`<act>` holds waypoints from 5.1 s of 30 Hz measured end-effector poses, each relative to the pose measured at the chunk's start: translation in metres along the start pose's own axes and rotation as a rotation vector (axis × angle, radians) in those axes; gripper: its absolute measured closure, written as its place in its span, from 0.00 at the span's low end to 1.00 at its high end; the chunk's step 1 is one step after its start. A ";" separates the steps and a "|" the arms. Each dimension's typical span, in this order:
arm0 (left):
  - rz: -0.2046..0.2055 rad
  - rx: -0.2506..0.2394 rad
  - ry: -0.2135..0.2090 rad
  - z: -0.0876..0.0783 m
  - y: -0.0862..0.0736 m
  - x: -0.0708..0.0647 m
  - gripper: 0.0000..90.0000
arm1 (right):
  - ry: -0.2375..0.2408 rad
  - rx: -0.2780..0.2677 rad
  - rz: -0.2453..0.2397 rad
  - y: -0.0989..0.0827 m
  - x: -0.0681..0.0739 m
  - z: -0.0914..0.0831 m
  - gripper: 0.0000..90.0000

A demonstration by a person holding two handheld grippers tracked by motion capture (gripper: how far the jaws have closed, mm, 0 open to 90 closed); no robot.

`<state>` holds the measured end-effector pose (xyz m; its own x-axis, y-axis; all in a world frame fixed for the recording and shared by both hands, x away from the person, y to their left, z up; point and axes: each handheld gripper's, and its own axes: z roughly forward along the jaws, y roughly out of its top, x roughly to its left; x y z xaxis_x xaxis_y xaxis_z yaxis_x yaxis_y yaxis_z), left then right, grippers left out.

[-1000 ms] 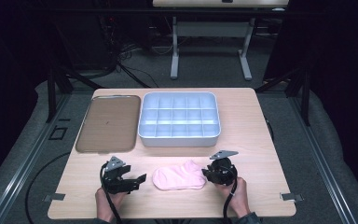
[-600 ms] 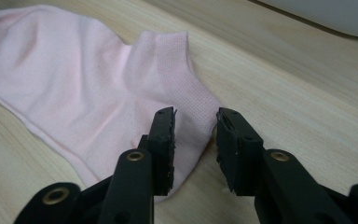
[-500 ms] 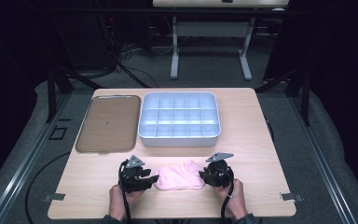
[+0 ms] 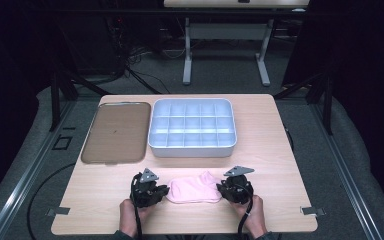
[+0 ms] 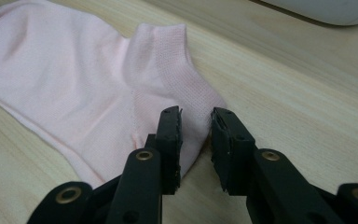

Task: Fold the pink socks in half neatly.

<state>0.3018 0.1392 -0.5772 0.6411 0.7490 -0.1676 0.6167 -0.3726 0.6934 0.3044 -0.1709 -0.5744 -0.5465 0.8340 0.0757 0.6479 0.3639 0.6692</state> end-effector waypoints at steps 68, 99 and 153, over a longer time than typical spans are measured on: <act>-0.007 -0.108 -0.041 0.015 -0.004 0.004 0.97 | 0.054 -0.037 0.085 0.012 -0.023 -0.018 0.95; -0.009 -0.107 -0.041 0.015 -0.004 0.004 0.96 | 0.145 -0.073 -0.144 0.058 0.049 -0.033 0.95; -0.009 -0.108 -0.040 0.015 -0.004 0.004 0.96 | 0.020 -0.001 -0.012 0.029 0.012 -0.003 0.39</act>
<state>0.3089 0.1360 -0.5908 0.6547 0.7287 -0.2010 0.5712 -0.3027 0.7630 0.3152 -0.1518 -0.5517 -0.5649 0.8211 0.0819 0.6406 0.3739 0.6707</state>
